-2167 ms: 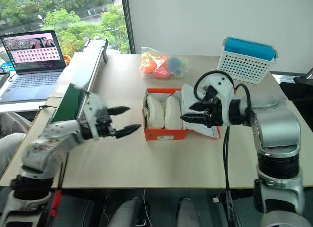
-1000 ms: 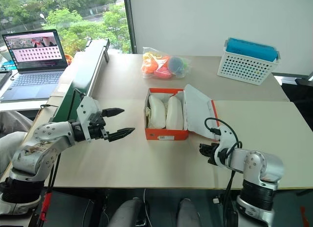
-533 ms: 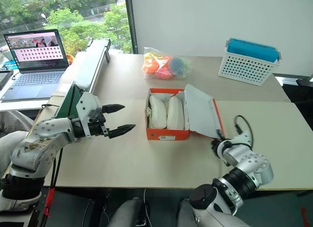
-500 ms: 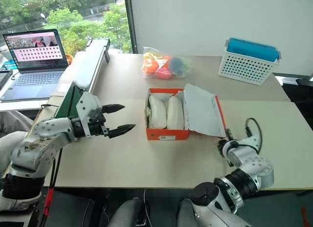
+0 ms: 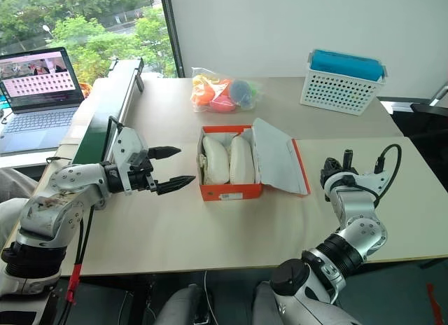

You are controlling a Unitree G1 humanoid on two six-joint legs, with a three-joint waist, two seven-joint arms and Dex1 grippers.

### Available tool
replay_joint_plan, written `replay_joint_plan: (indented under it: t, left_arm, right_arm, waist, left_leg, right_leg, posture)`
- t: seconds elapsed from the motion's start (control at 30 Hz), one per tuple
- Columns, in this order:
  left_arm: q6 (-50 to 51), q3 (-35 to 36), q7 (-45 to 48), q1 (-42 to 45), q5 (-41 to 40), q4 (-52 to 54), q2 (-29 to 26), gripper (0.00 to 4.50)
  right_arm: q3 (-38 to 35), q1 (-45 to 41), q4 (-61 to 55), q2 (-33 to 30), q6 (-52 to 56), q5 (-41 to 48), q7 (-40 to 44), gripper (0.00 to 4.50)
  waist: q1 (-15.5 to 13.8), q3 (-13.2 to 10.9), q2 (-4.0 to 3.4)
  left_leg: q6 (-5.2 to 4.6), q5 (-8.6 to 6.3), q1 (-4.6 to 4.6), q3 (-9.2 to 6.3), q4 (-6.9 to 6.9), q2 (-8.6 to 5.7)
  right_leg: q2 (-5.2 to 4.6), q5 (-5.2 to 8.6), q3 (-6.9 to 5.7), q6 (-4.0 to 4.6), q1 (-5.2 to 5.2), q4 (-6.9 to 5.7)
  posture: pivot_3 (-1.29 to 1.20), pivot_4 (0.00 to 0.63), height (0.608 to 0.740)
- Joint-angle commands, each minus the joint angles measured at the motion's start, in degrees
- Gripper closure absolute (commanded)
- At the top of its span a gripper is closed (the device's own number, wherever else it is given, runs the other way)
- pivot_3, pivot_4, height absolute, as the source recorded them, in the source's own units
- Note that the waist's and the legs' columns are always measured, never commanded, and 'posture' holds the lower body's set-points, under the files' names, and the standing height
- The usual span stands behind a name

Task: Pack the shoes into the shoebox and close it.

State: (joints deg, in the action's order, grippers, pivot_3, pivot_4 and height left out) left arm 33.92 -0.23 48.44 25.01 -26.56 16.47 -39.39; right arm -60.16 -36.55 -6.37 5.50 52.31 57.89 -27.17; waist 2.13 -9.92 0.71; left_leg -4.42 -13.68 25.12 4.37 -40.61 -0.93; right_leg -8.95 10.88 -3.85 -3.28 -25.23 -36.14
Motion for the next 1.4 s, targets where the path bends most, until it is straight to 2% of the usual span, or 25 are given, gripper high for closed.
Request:
replay_joint_plan:
  t: [0.03, 0.1, 0.17, 0.27, 0.33, 0.43, 0.6, 0.77, 0.9, 0.97, 1.1, 1.27, 1.4]
  left_arm:
    - [0.1, 0.3, 0.4, 0.6, 0.4, 0.9, -0.9, 0.00]
    - [0.4, 0.2, 0.4, 0.4, 0.2, 0.9, -1.0, 0.00]
    - [0.5, 0.1, 0.4, 0.4, 0.2, 0.8, -1.0, 0.00]
    - [0.7, -0.4, 0.3, 0.8, 0.2, 0.7, -0.6, 0.00]
    - [0.9, -0.7, 0.3, 1.2, 0.1, 0.6, -0.3, 0.00]
    - [1.1, -1.0, 0.1, 1.7, 0.2, 0.4, -0.1, 0.00]
    - [1.6, -0.8, 0.0, 1.8, 0.1, 0.8, -0.2, 0.00]
    - [2.2, -0.5, -0.3, 1.5, -0.2, 1.6, -0.4, 0.00]
    - [2.8, 0.0, -0.5, 1.5, -0.4, 1.8, -0.5, 0.00]
    - [2.9, -0.1, -0.6, 1.3, -0.3, 2.0, -0.5, 0.00]
    - [3.5, -0.2, -0.9, 1.6, -0.5, 2.3, -0.1, 0.00]
    - [3.6, -0.5, -0.8, 2.2, -0.4, 1.6, 0.0, 0.00]
    - [3.6, -0.7, -0.8, 2.9, -0.3, 1.2, 0.2, 0.00]
  right_arm:
    - [7.4, 8.2, -13.6, 6.4, 6.5, 10.1, -10.8, 4.46]
    - [14.1, 14.9, -19.7, 3.3, 11.8, 18.1, -17.3, 4.46]
    - [23.1, 21.5, -22.5, -5.2, 21.9, 20.1, -17.2, 4.46]
    - [34.5, 26.7, -23.8, -16.2, 31.6, 17.9, -13.6, 4.46]
    - [40.5, 27.1, -23.2, -21.2, 33.1, 14.0, -10.8, 4.46]
    - [45.0, 26.2, -19.2, -22.2, 30.0, 7.6, -8.5, 4.46]
    - [44.8, 21.9, -9.2, -19.3, 21.5, -2.5, -5.8, 4.46]
    - [38.5, 17.0, 2.9, -14.9, 10.4, -7.9, -4.5, 4.46]
    - [29.5, 14.5, 8.5, -9.3, 2.7, -4.7, -5.9, 4.46]
    - [23.6, 11.7, 11.5, -5.5, -4.3, -0.5, -6.6, 4.46]
    - [16.8, 7.1, 14.4, -1.0, -14.7, 5.7, -5.3, 4.46]
    - [15.9, 5.0, 13.3, 1.6, -21.7, 10.7, 1.7, 4.46]
    - [19.5, 5.8, 9.7, 1.3, -25.4, 10.4, 9.2, 4.46]
  waist:
    - [-0.4, 0.0, -0.01]
    - [-0.5, 0.0, -0.01]
    - [-0.5, 0.0, 0.00]
    - [-0.5, 0.0, -0.03]
    - [-0.5, 0.0, -0.02]
    - [-0.8, 0.0, -0.01]
    - [-1.1, 0.0, 0.08]
    - [-1.3, 0.2, 0.28]
    - [-1.3, 0.2, 0.35]
    - [-1.3, 0.2, 0.40]
    - [-1.2, 0.2, 0.37]
    - [-1.1, 0.1, 0.15]
    - [-1.0, 0.0, 0.05]
  left_leg:
    - [0.00, 0.00, 0.02, 0.00, 0.00, 0.00]
    - [0.00, -0.01, 0.03, 0.00, 0.00, 0.00]
    - [0.01, 0.00, 0.02, 0.00, 0.00, 0.01]
    - [-0.38, -0.23, 0.00, 0.04, -0.01, -0.01]
    - [-0.49, -0.27, -0.03, 0.04, -0.02, 0.00]
    - [-0.50, -0.28, -0.03, 0.03, -0.01, 0.11]
    - [-0.51, -0.29, -0.01, 0.07, -0.03, 0.15]
    - [-0.52, -0.30, -0.06, 0.06, -0.11, 0.19]
    - [-0.49, -0.28, -0.08, 0.05, -0.11, 0.19]
    - [-0.35, -0.19, -0.10, 0.05, -0.11, 0.19]
    - [-0.33, -0.18, -0.11, 0.05, -0.10, 0.19]
    - [-0.02, -0.01, -0.09, 0.06, -0.03, 0.17]
    - [-0.06, -0.04, -0.08, 0.08, -0.03, 0.17]
  right_leg:
    - [-0.01, 0.00, 0.00, 0.00, 0.00, 0.01]
    - [-0.04, 0.01, 0.01, -0.01, 0.00, 0.02]
    - [-0.04, 0.01, 0.06, 0.00, 0.01, 0.05]
    - [-0.08, 0.01, 0.16, 0.03, 0.03, 0.08]
    - [-0.09, 0.02, 0.13, 0.03, 0.05, 0.14]
    - [0.06, 0.04, 0.12, 0.06, 0.04, 0.18]
    - [0.11, 0.06, 0.13, 0.08, 0.08, 0.20]
    - [0.14, 0.05, 0.10, 0.06, 0.15, 0.20]
    - [0.14, 0.04, 0.10, 0.08, 0.17, 0.20]
    - [0.15, 0.04, 0.10, 0.08, 0.20, 0.19]
    - [0.15, 0.03, 0.12, 0.09, 0.15, 0.14]
    - [0.16, 0.04, 0.13, 0.09, 0.08, 0.12]
    - [0.16, 0.04, 0.15, 0.10, 0.07, 0.08]
  posture:
    - [0.00, 0.150, 0.699]
    - [0.00, 0.150, 0.699]
    - [0.00, 0.150, 0.699]
    - [0.00, 0.150, 0.699]
    - [0.00, 0.150, 0.699]
    - [0.00, 0.150, 0.699]
    - [0.00, 0.150, 0.699]
    - [0.00, 0.150, 0.699]
    - [0.00, 0.150, 0.699]
    - [0.00, 0.150, 0.699]
    - [0.00, 0.150, 0.699]
    - [0.00, 0.150, 0.699]
    - [0.00, 0.150, 0.699]
